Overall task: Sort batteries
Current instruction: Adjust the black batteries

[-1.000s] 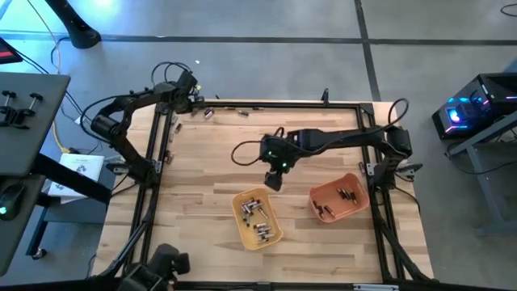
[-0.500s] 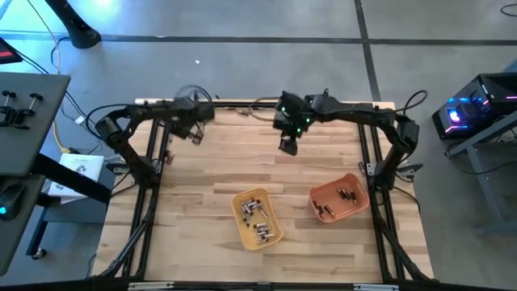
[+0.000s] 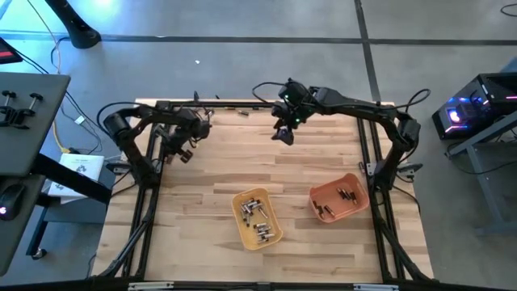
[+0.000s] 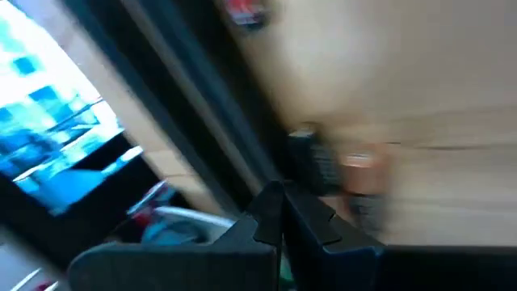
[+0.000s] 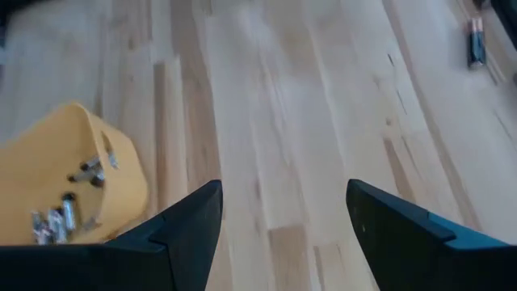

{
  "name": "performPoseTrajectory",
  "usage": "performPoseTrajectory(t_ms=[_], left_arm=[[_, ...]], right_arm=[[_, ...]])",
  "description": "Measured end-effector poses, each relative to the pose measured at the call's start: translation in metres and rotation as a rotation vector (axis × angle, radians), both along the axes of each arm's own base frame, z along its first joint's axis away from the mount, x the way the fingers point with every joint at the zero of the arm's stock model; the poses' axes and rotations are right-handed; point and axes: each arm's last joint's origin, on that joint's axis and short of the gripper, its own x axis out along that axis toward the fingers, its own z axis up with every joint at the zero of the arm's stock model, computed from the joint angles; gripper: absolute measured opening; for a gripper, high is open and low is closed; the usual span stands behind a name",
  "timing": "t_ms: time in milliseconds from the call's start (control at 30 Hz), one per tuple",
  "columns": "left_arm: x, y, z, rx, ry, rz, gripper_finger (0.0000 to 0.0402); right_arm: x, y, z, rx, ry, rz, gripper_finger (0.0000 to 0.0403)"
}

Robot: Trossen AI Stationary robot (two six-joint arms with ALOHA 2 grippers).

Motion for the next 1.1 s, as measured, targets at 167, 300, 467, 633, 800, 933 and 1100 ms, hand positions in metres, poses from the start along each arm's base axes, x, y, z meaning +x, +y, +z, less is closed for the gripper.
performPoseTrajectory(t_ms=[167,300,467,633,800,933,1100], left_arm=[[-0.014,0.013,-0.01,-0.145,-0.004,0.048,0.0],[-0.013,0.018,-0.015,-0.193,0.01,0.0,0.0],[0.011,0.024,-0.003,-0.111,-0.051,-0.085,0.0],[0.019,0.028,0.005,-0.134,-0.059,-0.177,0.0],[0.011,0.027,-0.004,-0.175,-0.071,-0.212,0.0],[0.002,0.019,-0.01,-0.236,-0.047,-0.176,0.0],[-0.003,0.008,-0.02,-0.27,-0.066,-0.172,0.0]], right_arm=[[0.003,0.002,0.001,0.025,-0.019,-0.019,0.0259],[0.005,0.006,0.001,0.049,-0.013,-0.037,0.0259],[0.008,0.01,0.001,0.052,-0.013,-0.047,0.0259],[0.012,0.014,0.003,0.055,-0.032,-0.059,0.0259],[0.013,0.017,0.003,0.075,-0.026,-0.082,0.0259],[0.015,0.022,0.003,0.08,-0.021,-0.075,0.0259],[0.017,0.028,0.002,0.044,-0.013,-0.079,0.0259]])
